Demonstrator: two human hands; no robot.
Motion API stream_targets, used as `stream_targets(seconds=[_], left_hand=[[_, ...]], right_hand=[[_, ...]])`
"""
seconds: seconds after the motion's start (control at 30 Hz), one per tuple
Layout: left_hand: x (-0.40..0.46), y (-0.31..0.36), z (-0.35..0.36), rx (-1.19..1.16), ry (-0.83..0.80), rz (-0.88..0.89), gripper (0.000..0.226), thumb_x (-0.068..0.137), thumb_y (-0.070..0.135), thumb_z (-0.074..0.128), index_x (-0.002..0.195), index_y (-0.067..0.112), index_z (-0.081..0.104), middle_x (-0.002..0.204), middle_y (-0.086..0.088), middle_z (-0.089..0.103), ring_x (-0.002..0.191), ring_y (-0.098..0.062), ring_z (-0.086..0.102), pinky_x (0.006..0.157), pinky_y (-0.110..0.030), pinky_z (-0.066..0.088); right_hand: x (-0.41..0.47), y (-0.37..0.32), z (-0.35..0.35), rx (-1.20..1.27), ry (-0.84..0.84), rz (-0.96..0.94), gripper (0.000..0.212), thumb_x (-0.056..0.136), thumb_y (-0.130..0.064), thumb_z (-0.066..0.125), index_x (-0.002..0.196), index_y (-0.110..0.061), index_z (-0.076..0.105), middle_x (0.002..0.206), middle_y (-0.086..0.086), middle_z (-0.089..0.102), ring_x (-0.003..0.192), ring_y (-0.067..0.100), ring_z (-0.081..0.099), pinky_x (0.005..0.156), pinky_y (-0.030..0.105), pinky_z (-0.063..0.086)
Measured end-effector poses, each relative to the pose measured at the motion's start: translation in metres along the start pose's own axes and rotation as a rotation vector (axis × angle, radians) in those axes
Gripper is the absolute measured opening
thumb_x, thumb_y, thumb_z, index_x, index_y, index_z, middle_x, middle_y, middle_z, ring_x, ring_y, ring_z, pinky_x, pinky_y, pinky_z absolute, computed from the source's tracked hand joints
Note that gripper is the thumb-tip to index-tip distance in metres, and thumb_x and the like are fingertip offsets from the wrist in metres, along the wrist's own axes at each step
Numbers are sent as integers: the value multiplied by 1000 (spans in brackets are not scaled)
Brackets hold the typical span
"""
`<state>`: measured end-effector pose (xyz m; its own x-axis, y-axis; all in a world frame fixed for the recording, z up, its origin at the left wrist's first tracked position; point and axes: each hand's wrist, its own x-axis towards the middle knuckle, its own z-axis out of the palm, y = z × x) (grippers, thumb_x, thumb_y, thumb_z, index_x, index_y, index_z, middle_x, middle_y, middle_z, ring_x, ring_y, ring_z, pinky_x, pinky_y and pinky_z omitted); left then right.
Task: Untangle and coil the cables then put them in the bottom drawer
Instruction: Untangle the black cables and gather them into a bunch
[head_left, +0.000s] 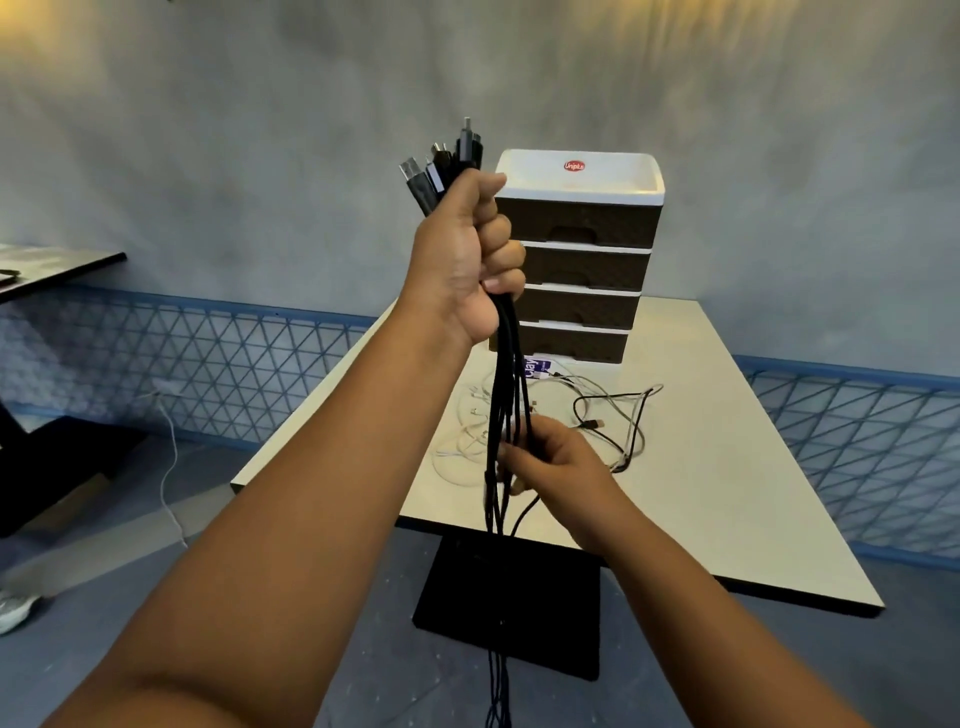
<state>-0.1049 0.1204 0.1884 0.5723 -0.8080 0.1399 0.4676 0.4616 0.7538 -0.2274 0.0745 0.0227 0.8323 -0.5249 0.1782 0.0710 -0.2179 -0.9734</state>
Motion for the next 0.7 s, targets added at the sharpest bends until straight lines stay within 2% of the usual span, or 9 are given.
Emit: stream_targets(seconds=[0.1,0.2,0.3,0.33,0.4,0.43,0.53,0.63,0.7], left_hand=[[10,17,5,-77,3,32,51,93,23,54,44,24,37,44,9,18,37,-8,13,35,-18,12],[22,41,17,-114,-14,91,51,93,22,54,45,24,35,43,9,18,38,-8,13,37,-19,11],[33,58,33,-51,-56,106,53,93,23,53,44,24,33,42,9,17,36,-8,12,36,-18,11],[37,60,37,-13,-69,97,54,94,23,52,42,23,34,41,9,17,35,-8,12,35,-18,11],[42,58,44,59,-97,77,58,95,23,50,38,21,37,40,9,17,34,-8,12,34,-17,11],[45,55,47,86,-109,67,59,95,23,50,37,21,39,40,9,17,34,-8,12,34,-17,11],[48,43,54,133,-156,36,59,95,24,51,37,21,41,40,9,18,35,-8,13,35,-17,13],[51,34,60,156,-180,12,58,96,27,53,38,21,48,41,9,18,37,-8,12,35,-17,13],[53,34,65,170,-166,13,55,95,29,55,43,23,39,43,9,16,39,-9,11,37,-18,11]], right_hand=[[-2,14,-4,-103,-116,93,12,92,-13,64,80,-16,62,63,-1,57,60,12,55,59,22,43],[-7,33,-3,-220,-231,214,11,91,-28,63,83,-20,62,68,0,59,63,11,56,63,25,43],[-10,42,-7,-220,-251,285,13,90,-29,66,87,-17,62,75,0,65,61,4,54,64,20,41],[-9,39,-11,-170,-209,288,22,84,-34,72,89,-14,63,79,-1,66,64,6,55,66,20,41],[-2,20,-24,-122,-56,228,44,70,-47,81,94,-15,62,89,-3,67,75,15,61,71,27,47],[4,6,-31,-130,28,169,46,70,-48,82,98,-18,61,97,-3,67,84,17,65,76,30,50],[22,-42,-42,-72,155,-53,28,86,-35,71,108,-24,58,108,-1,65,99,16,63,83,28,53],[33,-71,-37,-80,153,-176,12,95,-25,61,105,-19,61,101,8,68,90,22,64,80,35,53],[35,-66,-28,-95,148,-186,13,99,-24,55,101,-13,61,86,7,67,73,18,62,75,37,53]])
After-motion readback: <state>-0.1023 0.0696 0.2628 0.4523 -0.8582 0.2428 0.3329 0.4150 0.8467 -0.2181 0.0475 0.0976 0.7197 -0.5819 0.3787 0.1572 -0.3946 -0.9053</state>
